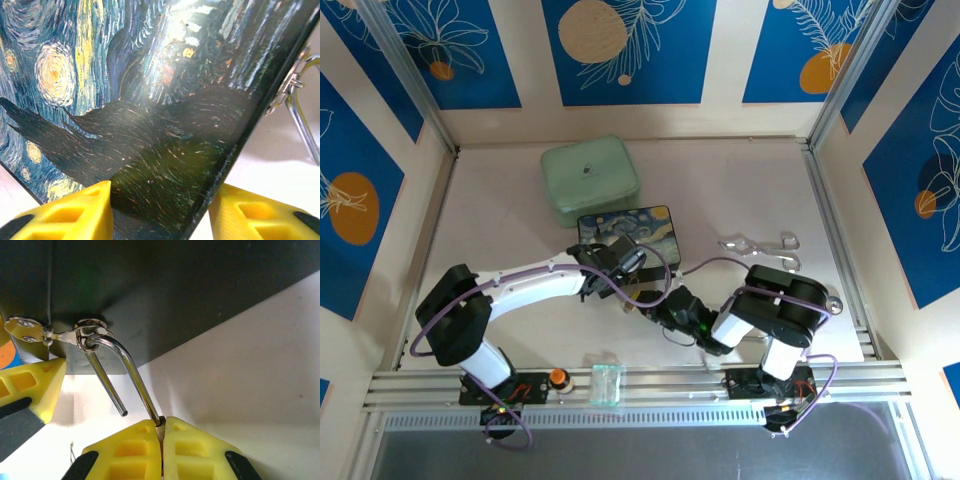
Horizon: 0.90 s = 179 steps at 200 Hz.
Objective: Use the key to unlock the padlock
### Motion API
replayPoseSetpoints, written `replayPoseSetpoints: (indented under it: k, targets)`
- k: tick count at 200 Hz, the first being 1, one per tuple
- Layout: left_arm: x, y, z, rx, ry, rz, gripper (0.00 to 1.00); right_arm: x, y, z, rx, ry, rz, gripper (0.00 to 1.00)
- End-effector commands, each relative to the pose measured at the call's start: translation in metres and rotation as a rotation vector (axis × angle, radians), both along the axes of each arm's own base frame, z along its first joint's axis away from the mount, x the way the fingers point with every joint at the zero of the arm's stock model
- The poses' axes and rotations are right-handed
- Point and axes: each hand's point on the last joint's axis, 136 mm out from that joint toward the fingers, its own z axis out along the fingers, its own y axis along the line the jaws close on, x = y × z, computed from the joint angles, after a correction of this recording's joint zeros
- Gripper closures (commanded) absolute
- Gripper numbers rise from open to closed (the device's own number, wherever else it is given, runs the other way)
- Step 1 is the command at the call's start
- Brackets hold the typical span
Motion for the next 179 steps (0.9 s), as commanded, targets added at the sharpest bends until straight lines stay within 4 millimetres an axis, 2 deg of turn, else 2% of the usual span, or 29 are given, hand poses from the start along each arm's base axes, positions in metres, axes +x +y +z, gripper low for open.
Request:
replayPoseSetpoints:
  k: [1,14,43,71,92,125,135,161,179]
  targets:
    - [-0.049,0.009,-0.046,0.060,0.250,-0.013,0.55,-0.009,-0.001,-0.018,-0.021,0.035,-0.012,1.00]
    - [-0.051,0.009,-0.048,0.073,0.249,-0.018,0.55,-0.007,0.005,-0.005,0.043,-0.008,-0.012,1.00]
    - [-0.052,0.014,-0.050,0.096,0.248,-0.012,0.55,-0.005,0.002,-0.005,0.023,-0.027,-0.017,1.00]
    - [-0.053,0.013,-0.049,0.092,0.252,-0.009,0.55,0.001,-0.001,0.006,0.045,-0.061,-0.041,1.00]
    - [-0.057,0.012,-0.048,0.096,0.258,-0.014,0.56,0.008,-0.004,0.017,0.122,-0.054,-0.101,1.00]
    - [-0.062,0.012,-0.049,0.098,0.270,-0.018,0.55,0.018,0.003,0.032,0.191,-0.062,-0.133,1.00]
    - [-0.063,0.013,-0.050,0.101,0.272,-0.021,0.55,0.020,0.003,0.033,0.193,-0.059,-0.141,1.00]
    - [-0.063,0.016,-0.053,0.115,0.269,-0.025,0.55,0.027,-0.013,0.026,0.209,-0.019,-0.207,1.00]
    - [-0.064,0.015,-0.053,0.107,0.268,-0.027,0.55,0.033,-0.011,0.036,0.231,-0.036,-0.203,1.00]
